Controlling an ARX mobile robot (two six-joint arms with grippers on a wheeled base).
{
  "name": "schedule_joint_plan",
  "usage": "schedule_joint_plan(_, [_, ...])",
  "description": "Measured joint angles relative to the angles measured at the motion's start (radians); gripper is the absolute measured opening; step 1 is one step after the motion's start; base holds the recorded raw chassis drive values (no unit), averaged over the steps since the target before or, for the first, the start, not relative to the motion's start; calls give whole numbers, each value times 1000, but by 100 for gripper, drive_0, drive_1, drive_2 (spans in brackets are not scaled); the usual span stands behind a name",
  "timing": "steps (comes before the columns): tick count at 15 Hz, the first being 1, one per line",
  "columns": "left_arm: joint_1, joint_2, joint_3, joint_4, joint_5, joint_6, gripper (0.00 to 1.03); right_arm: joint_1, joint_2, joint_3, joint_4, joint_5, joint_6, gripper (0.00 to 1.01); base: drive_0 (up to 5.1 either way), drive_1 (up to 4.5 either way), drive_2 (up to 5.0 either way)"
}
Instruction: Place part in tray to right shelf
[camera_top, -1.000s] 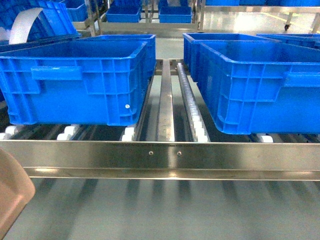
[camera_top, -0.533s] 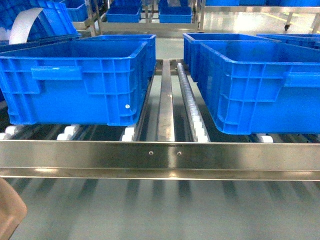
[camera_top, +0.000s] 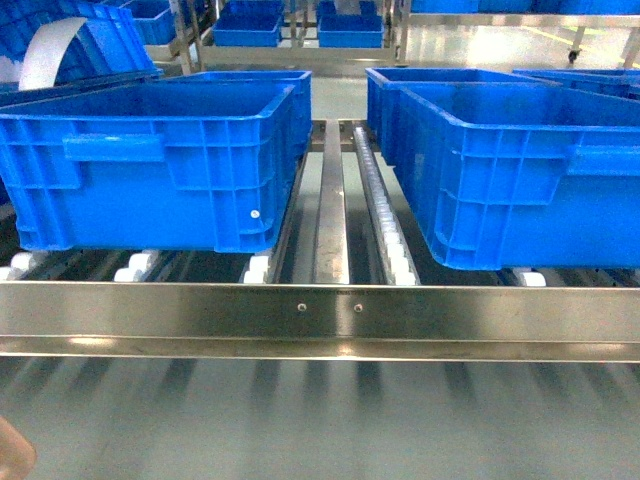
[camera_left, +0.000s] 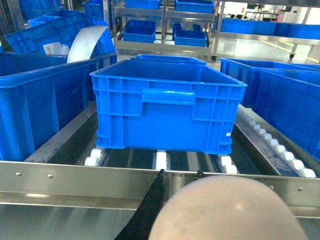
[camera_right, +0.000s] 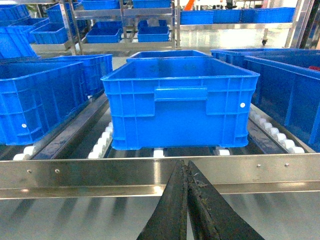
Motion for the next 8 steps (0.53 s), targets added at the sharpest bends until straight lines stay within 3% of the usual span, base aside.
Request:
schedule_joint_plan(1, [0, -72, 0, -69, 0, 0, 12, 0, 0, 0, 1, 0, 0, 2, 0, 0, 0])
schedule_joint_plan(8, [0, -121, 0, -117, 0, 0, 12, 0, 0, 0, 1, 0, 0, 2, 0, 0, 0])
